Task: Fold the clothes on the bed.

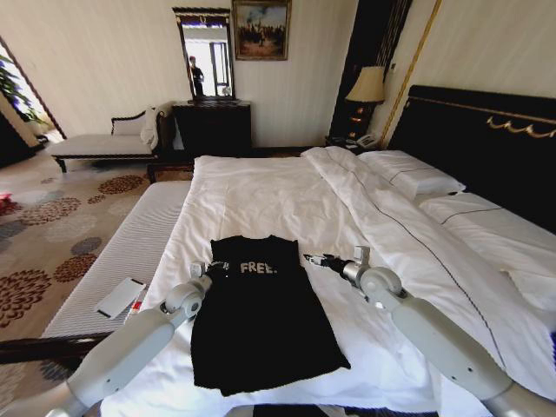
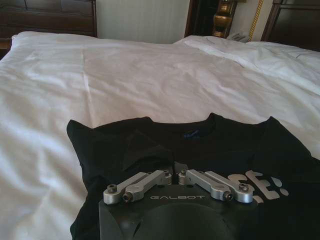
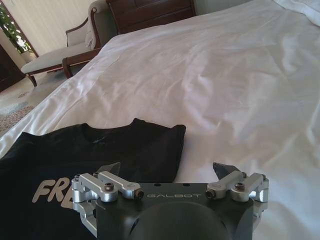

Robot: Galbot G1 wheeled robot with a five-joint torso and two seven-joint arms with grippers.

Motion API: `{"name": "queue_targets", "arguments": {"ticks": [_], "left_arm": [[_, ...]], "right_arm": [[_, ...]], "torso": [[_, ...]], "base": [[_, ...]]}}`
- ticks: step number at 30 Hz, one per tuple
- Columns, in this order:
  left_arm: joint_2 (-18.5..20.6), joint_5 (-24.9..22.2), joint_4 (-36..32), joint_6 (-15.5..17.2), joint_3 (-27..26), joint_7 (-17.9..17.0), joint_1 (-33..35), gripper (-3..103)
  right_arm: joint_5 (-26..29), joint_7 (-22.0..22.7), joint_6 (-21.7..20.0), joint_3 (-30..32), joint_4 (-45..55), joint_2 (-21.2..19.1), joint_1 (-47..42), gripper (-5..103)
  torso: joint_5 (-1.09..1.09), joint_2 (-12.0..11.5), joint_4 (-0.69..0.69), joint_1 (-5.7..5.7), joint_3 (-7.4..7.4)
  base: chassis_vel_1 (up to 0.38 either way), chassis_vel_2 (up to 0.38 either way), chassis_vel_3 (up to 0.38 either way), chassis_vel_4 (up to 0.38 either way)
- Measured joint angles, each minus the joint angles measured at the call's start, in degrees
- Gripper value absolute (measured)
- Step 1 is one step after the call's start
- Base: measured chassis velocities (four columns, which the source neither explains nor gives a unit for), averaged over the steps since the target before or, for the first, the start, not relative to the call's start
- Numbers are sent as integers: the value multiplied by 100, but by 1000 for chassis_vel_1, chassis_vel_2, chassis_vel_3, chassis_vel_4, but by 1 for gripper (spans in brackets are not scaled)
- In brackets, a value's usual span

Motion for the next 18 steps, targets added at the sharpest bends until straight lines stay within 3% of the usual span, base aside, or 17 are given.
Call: {"name": "queue_targets", "arguments": {"ticks": [5,7,13,16,18], "left_arm": [[-101,-4,81,-4,139,-61,-58,0],[-138,-41,82,4,162,-122,-59,11],[-149,-59,0,15,170,-203,-55,26],[-108,-8,-62,6,96,-278,-11,43],[-89,21,-75,-4,52,-288,17,43]], "right_arm": [[-35,-16,4,-3,8,19,-37,100],[-64,-31,16,8,13,20,-83,100],[-120,-69,40,39,11,28,-146,100],[-137,-73,50,40,11,52,-152,100],[-138,-74,51,40,11,55,-152,100]], "torso": [[0,0,0,0,0],[0,0,-1,0,0],[0,0,-1,0,0],[0,0,-1,0,0],[0,0,-1,0,0]], "base": [[0,0,0,0],[0,0,0,0],[0,0,0,0],[0,0,0,0],[0,0,0,0]]}}
